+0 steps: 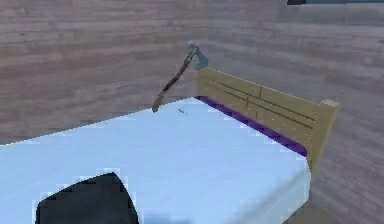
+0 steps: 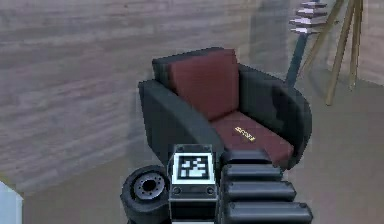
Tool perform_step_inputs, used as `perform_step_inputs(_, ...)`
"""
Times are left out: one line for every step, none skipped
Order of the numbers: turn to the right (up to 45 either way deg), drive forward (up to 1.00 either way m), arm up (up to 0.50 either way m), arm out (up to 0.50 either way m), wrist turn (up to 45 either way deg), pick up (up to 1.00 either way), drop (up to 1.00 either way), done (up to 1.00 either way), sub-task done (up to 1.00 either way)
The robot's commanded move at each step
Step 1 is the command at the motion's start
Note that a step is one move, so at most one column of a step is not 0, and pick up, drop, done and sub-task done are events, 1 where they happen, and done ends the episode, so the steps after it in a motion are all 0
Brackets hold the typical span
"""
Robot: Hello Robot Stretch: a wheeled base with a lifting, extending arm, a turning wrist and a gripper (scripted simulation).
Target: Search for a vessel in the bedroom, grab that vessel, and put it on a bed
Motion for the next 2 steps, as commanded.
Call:
perform_step_inputs(-42.0, 0.0, 0.0, 0.0, 0.0, 0.0, 0.0, 0.0, 0.0)
perform_step_inputs(39.0, 0.0, 0.0, 0.0, 0.0, 0.0, 0.0, 0.0, 0.0)
